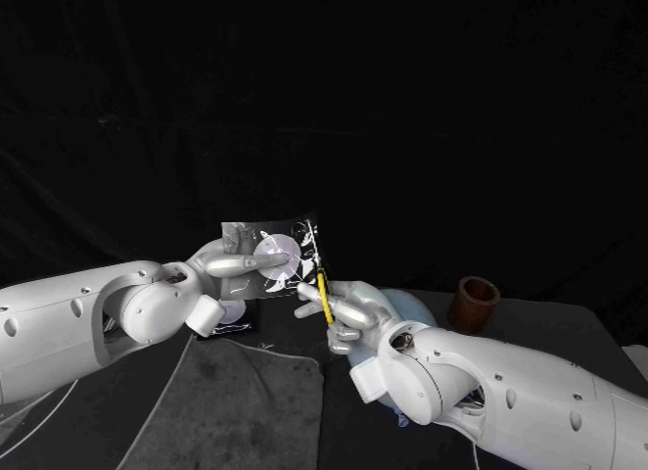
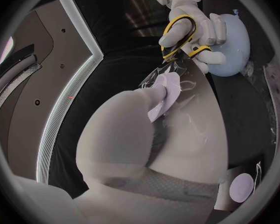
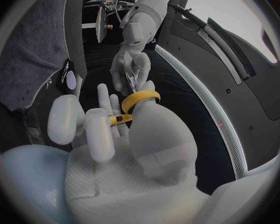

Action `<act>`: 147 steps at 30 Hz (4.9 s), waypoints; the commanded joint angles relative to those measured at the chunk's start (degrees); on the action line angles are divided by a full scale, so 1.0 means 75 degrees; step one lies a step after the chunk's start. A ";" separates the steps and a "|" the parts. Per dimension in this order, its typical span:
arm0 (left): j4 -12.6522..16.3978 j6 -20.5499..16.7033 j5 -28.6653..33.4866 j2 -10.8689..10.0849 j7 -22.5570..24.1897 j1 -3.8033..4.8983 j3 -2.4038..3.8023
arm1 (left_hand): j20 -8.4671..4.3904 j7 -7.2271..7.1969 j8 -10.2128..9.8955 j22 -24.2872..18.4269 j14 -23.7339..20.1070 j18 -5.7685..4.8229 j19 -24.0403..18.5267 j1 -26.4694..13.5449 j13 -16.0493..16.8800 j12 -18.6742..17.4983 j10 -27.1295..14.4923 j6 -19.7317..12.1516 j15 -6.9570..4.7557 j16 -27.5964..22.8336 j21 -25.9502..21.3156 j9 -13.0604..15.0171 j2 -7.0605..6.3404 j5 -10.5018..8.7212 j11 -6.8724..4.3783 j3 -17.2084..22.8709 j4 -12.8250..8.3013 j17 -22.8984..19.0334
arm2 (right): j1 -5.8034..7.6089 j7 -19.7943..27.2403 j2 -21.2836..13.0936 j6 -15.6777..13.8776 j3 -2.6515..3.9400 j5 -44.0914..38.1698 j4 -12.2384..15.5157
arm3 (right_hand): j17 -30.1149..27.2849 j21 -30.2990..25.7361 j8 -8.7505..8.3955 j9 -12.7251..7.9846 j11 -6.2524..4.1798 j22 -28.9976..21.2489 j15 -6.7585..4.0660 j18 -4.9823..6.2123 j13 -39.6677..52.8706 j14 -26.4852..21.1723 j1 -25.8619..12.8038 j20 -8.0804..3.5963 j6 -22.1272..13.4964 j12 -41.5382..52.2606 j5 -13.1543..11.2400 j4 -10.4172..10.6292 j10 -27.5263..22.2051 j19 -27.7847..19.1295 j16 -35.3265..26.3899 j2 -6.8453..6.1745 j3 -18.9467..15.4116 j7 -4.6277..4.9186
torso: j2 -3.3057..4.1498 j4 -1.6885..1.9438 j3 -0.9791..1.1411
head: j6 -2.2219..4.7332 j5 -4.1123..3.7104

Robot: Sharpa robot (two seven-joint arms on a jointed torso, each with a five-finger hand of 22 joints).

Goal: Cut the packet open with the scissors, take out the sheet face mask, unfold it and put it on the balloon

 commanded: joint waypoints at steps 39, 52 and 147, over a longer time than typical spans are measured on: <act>-0.0009 0.0085 -0.0066 0.0026 0.0023 -0.0011 -0.0012 | -0.0020 0.0029 0.0058 -0.0004 0.0015 0.0155 0.0041 -0.0040 -0.0002 -0.0018 0.0057 0.0012 -0.0043 -0.0037 0.0032 0.0149 0.0072 0.0026 0.0013 0.0006 -0.0056 0.0014 | 0.0059 0.0250 0.0070 0.0060 0.0022 -0.0128 0.0014 | -0.0395 -0.0454 -0.0363 -0.0026 0.0106 0.0332 0.0090 0.0000 0.0148 -0.0166 -0.0298 0.0033 -0.0199 -0.0287 -0.0030 -0.0099 -0.0422 -0.0418 -0.0159 -0.0076 -0.0188 0.0508 | 0.0006 0.0002 0.0001 | 0.0025 -0.0011; -0.0066 0.0072 -0.0076 0.0047 0.0033 -0.0047 -0.0014 | -0.0020 0.0029 0.0058 -0.0004 0.0015 0.0155 0.0041 -0.0040 -0.0002 -0.0018 0.0057 0.0012 -0.0043 -0.0037 0.0032 0.0149 0.0072 0.0026 0.0013 0.0006 -0.0056 0.0014 | 0.0223 0.0139 0.0051 -0.0025 0.0023 -0.0091 -0.0040 | 0.0059 0.0084 -0.0180 0.0045 -0.0048 0.0607 -0.0021 -0.0101 0.0092 0.0033 -0.0176 0.0001 0.0247 -0.0025 -0.0033 -0.0181 0.0136 -0.0020 0.0024 0.0070 -0.0140 0.0346 | -0.0003 -0.0001 0.0003 | 0.0026 -0.0009; -0.0310 0.0173 0.0472 -0.0124 0.0205 -0.0089 -0.0108 | -0.0023 0.0027 0.0075 -0.0004 0.0022 0.0153 0.0036 -0.0110 -0.0002 -0.0017 0.0066 0.0008 -0.0044 -0.0049 0.0046 0.0183 0.0078 0.0025 0.0010 0.0036 -0.0120 0.0038 | 0.0524 0.0275 -0.0369 -0.0244 0.0024 0.0321 -0.0173 | 0.0784 0.0899 -0.0558 0.1517 -0.0634 0.1056 -0.0567 -0.0315 0.2114 0.0366 0.0301 -0.0572 0.1518 0.0520 -0.0025 -0.0828 0.1198 0.0593 0.0111 0.0672 -0.0092 -0.0241 | 0.0002 0.0010 -0.0003 | -0.0042 0.0157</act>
